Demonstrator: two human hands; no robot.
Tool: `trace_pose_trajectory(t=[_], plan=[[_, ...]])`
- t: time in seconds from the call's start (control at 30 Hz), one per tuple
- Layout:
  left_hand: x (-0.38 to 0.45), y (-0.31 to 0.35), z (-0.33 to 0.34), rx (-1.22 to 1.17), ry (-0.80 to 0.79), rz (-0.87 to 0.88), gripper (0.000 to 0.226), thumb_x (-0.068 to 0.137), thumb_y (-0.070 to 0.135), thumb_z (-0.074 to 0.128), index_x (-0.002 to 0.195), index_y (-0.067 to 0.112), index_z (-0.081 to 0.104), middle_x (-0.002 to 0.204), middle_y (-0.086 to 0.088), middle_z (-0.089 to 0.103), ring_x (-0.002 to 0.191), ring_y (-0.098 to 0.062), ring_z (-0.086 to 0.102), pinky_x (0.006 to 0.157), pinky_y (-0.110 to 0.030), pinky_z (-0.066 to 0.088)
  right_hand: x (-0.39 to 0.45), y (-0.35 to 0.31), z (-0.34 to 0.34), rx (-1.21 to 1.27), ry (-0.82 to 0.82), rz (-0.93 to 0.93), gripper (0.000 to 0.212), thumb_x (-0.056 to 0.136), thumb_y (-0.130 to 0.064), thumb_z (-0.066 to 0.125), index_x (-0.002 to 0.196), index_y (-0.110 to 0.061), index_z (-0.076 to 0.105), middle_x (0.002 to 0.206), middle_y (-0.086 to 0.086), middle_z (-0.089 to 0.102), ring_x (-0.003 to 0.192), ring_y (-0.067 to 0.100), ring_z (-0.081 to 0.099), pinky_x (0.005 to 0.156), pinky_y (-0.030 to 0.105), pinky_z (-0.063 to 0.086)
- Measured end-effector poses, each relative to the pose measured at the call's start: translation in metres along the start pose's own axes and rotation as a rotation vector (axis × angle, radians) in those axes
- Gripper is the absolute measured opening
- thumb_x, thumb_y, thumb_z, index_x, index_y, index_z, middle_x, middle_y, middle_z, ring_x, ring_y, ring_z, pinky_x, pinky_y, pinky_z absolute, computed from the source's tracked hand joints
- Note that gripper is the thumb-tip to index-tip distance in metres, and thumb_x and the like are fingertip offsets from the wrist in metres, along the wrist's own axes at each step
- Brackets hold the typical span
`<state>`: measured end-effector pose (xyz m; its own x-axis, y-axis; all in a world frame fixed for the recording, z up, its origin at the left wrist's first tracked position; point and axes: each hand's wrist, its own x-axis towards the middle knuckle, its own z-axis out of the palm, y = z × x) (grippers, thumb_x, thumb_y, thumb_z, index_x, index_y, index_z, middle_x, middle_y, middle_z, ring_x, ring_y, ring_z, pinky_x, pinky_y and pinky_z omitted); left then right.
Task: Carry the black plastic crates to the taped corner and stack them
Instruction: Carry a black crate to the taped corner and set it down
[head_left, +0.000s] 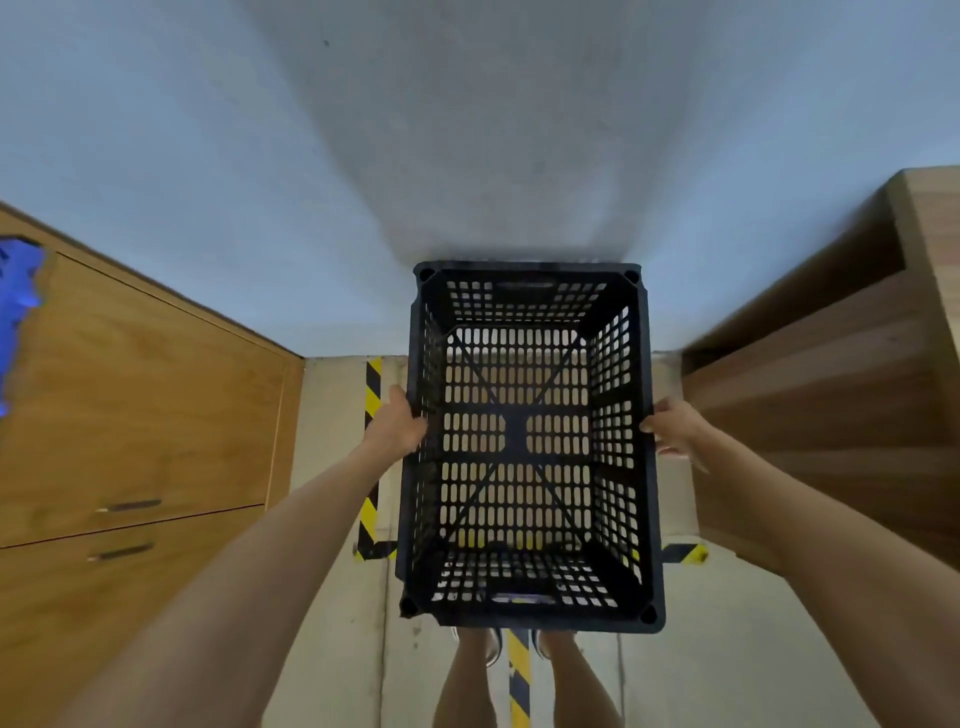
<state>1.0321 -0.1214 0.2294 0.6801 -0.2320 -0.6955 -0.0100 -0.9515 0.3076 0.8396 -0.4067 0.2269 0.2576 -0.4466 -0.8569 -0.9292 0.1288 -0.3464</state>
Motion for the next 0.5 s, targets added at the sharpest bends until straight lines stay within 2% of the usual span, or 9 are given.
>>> trace_pose_trajectory(t=[0.07, 0.1, 0.2, 0.3, 0.37, 0.5], plan=[[0.024, -0.004, 0.007, -0.006, -0.029, 0.002, 0.035, 0.097, 0.012, 0.049, 0.126, 0.001, 0.032, 0.110, -0.019, 0.057, 0.091, -0.029, 0.056, 0.074, -0.038, 0.047, 0.023, 0.004, 0.010, 0.039, 0.006, 0.031, 0.039, 0.093, 0.001, 0.052, 0.131, 0.001, 0.041, 0.103, 0.016, 0.055, 0.089, 0.026, 0.058, 0.060, 0.028, 0.047], [0.035, -0.006, 0.012, -0.018, -0.040, -0.002, 0.034, 0.097, 0.011, 0.050, 0.125, 0.002, 0.033, 0.106, -0.018, 0.055, 0.092, -0.029, 0.055, 0.073, -0.038, 0.047, 0.035, 0.006, 0.016, 0.052, 0.012, 0.037, 0.041, 0.093, 0.002, 0.051, 0.133, 0.001, 0.041, 0.107, 0.018, 0.055, 0.092, 0.027, 0.057, 0.059, 0.027, 0.046], [0.066, -0.013, 0.029, -0.076, -0.067, -0.051, 0.033, 0.096, 0.009, 0.052, 0.124, 0.004, 0.034, 0.101, -0.012, 0.050, 0.094, -0.027, 0.055, 0.078, -0.038, 0.051, 0.068, 0.012, 0.034, 0.087, 0.039, 0.045, 0.040, 0.093, 0.004, 0.050, 0.132, 0.001, 0.041, 0.114, 0.021, 0.055, 0.104, 0.032, 0.057, 0.075, 0.034, 0.051], [0.099, -0.025, 0.050, -0.083, -0.093, -0.081, 0.032, 0.096, 0.010, 0.052, 0.122, 0.007, 0.034, 0.104, -0.013, 0.052, 0.100, -0.032, 0.058, 0.087, -0.044, 0.054, 0.103, 0.018, 0.050, 0.082, 0.059, 0.062, 0.040, 0.091, 0.004, 0.053, 0.130, 0.000, 0.044, 0.117, 0.023, 0.058, 0.110, 0.037, 0.059, 0.092, 0.043, 0.052], [0.120, -0.033, 0.064, -0.085, -0.103, -0.101, 0.031, 0.096, 0.010, 0.052, 0.121, 0.007, 0.034, 0.104, -0.013, 0.052, 0.097, -0.031, 0.057, 0.086, -0.043, 0.053, 0.125, 0.024, 0.059, 0.069, 0.058, 0.065, 0.041, 0.089, 0.002, 0.056, 0.129, -0.001, 0.046, 0.117, 0.023, 0.060, 0.106, 0.036, 0.061, 0.093, 0.048, 0.053], [0.156, -0.046, 0.089, -0.106, -0.129, -0.139, 0.028, 0.096, 0.011, 0.053, 0.113, 0.012, 0.031, 0.098, -0.011, 0.051, 0.091, -0.029, 0.058, 0.083, -0.045, 0.057, 0.160, 0.033, 0.076, 0.039, 0.044, 0.080, 0.041, 0.091, -0.001, 0.056, 0.130, -0.003, 0.046, 0.121, 0.021, 0.059, 0.110, 0.034, 0.060, 0.091, 0.043, 0.054]])
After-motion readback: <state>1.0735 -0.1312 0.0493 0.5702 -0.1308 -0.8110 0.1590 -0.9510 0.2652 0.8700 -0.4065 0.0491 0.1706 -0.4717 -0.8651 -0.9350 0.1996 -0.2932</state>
